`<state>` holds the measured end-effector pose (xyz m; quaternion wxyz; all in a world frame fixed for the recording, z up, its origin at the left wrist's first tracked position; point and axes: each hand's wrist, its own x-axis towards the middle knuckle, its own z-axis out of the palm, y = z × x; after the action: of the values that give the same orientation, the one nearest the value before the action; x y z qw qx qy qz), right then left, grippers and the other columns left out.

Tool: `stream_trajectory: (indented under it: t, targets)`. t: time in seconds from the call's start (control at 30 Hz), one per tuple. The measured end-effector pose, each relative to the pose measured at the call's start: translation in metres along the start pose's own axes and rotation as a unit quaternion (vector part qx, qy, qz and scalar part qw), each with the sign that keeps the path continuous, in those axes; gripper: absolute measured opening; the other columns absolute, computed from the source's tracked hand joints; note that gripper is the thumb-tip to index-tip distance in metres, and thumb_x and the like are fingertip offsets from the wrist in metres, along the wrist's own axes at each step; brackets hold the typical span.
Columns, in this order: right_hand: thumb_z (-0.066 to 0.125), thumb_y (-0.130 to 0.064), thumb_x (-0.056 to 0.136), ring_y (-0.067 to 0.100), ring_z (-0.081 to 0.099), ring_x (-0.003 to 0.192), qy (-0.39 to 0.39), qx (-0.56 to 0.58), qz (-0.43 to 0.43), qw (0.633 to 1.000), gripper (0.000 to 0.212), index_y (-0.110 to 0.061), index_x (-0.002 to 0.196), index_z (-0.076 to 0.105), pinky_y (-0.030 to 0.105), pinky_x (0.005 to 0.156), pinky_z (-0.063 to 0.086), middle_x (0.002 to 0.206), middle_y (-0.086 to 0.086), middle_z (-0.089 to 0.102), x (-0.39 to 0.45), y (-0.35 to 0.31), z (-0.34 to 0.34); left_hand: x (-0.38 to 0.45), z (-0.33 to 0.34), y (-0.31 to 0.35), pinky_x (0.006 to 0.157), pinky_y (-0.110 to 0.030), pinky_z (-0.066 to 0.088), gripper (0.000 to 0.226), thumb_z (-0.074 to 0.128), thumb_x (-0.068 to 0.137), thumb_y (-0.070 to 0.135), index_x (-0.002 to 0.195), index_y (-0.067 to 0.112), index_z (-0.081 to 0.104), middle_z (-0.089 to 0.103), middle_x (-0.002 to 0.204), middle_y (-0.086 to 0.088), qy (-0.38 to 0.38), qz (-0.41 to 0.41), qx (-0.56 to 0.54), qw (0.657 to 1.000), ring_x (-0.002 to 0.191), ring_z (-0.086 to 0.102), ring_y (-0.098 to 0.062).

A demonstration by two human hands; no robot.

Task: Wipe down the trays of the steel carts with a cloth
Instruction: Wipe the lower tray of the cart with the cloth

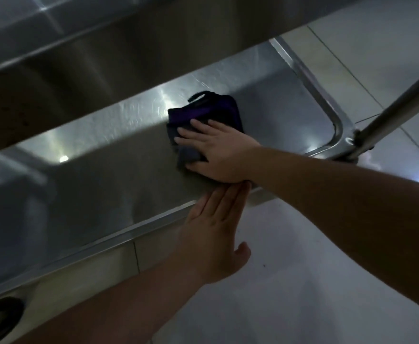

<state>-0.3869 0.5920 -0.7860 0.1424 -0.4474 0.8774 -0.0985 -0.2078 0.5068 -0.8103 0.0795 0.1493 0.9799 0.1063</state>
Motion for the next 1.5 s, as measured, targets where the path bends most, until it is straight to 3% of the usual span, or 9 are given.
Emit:
stream_trajectory:
  t: [0.17,0.3,0.5,0.6,0.8,0.97,1.2,1.4,1.5]
  targets:
    - [0.037,-0.057,0.105,0.017,0.002,0.16,0.095,0.016,0.228,0.969,0.067,-0.035,0.165,0.018,0.035,0.126,-0.001,0.174,-0.009,0.01,-0.06,0.058,-0.01,-0.002,0.0,0.001,0.131,-0.039,0.005,0.111,0.056,0.082,0.057,0.17,0.017,0.0,0.0,0.178,0.001,0.016,0.025,0.009,1.0,0.163,-0.001,-0.015]
    - [0.024,-0.057,0.107,0.021,-0.011,0.16,0.086,0.024,0.373,0.923,0.069,-0.029,0.167,0.002,0.043,0.128,-0.006,0.175,-0.006,-0.006,-0.08,0.079,-0.015,-0.004,-0.008,-0.001,0.129,-0.033,-0.004,0.111,0.057,0.085,0.057,0.169,0.023,-0.008,-0.015,0.176,0.008,0.006,0.037,-0.036,0.999,0.16,-0.016,-0.006]
    - [0.018,-0.064,0.101,0.02,-0.011,0.16,0.061,-0.001,0.262,0.963,0.076,-0.032,0.167,0.0,0.042,0.127,-0.007,0.174,-0.01,-0.007,-0.027,-0.016,0.011,-0.026,-0.06,-0.045,0.119,-0.032,0.036,0.062,0.066,0.084,0.023,0.144,0.013,0.053,0.053,0.148,-0.003,0.076,-0.003,-0.249,0.966,0.141,0.049,-0.018]
    - [0.02,-0.066,0.101,0.019,-0.013,0.159,0.042,-0.01,0.182,0.982,0.076,-0.033,0.167,0.001,0.041,0.127,-0.009,0.174,-0.013,-0.007,0.007,-0.073,0.029,-0.058,-0.071,-0.089,0.107,-0.043,0.046,0.047,0.065,0.086,0.025,0.129,0.008,0.061,0.06,0.128,-0.009,0.131,-0.099,-0.18,0.97,0.121,0.059,-0.03]
    - [0.02,-0.065,0.104,0.013,-0.012,0.159,0.002,-0.039,0.047,0.998,0.071,-0.036,0.166,0.002,0.038,0.127,-0.007,0.173,-0.016,-0.005,0.021,-0.1,0.025,-0.129,-0.072,-0.175,0.112,-0.045,0.04,0.042,0.068,0.098,0.017,0.136,0.002,0.058,0.054,0.136,-0.02,0.146,-0.303,-0.074,0.939,0.128,0.053,-0.04]
    - [0.038,-0.057,0.105,0.024,0.009,0.16,0.074,-0.014,0.215,0.974,0.067,-0.032,0.165,0.019,0.042,0.127,0.009,0.174,-0.006,0.012,-0.023,-0.008,0.001,-0.192,-0.071,-0.246,0.119,-0.052,0.036,0.06,0.044,0.103,0.045,0.145,0.002,0.052,0.045,0.152,-0.024,0.077,-0.397,-0.015,0.915,0.141,0.042,-0.043]
    - [0.016,-0.061,0.1,0.031,-0.007,0.16,0.11,0.052,0.41,0.904,0.076,-0.025,0.166,0.004,0.051,0.128,-0.001,0.175,-0.002,-0.003,-0.002,0.035,-0.007,-0.24,-0.043,-0.262,0.13,-0.048,0.012,0.093,0.015,0.095,0.066,0.164,0.004,0.027,0.022,0.173,-0.018,0.11,-0.472,-0.034,0.874,0.161,0.016,-0.033]
    - [0.035,-0.055,0.1,0.035,0.017,0.155,0.082,-0.006,0.183,0.98,0.071,-0.021,0.162,0.025,0.049,0.125,0.014,0.171,0.005,0.021,0.096,-0.103,0.003,-0.239,-0.04,-0.267,0.131,-0.047,0.01,0.089,0.014,0.099,0.063,0.166,0.006,0.02,0.015,0.175,-0.015,0.1,-0.469,-0.026,0.877,0.162,0.01,-0.031]
    - [0.033,-0.058,0.104,0.026,0.007,0.16,0.024,-0.04,0.019,0.999,0.071,-0.026,0.166,0.017,0.045,0.128,0.006,0.174,-0.004,0.012,0.105,-0.183,0.029,-0.238,-0.039,-0.271,0.132,-0.046,0.008,0.092,0.011,0.097,0.065,0.166,0.005,0.02,0.016,0.175,-0.016,0.093,-0.47,-0.015,0.878,0.162,0.01,-0.031]
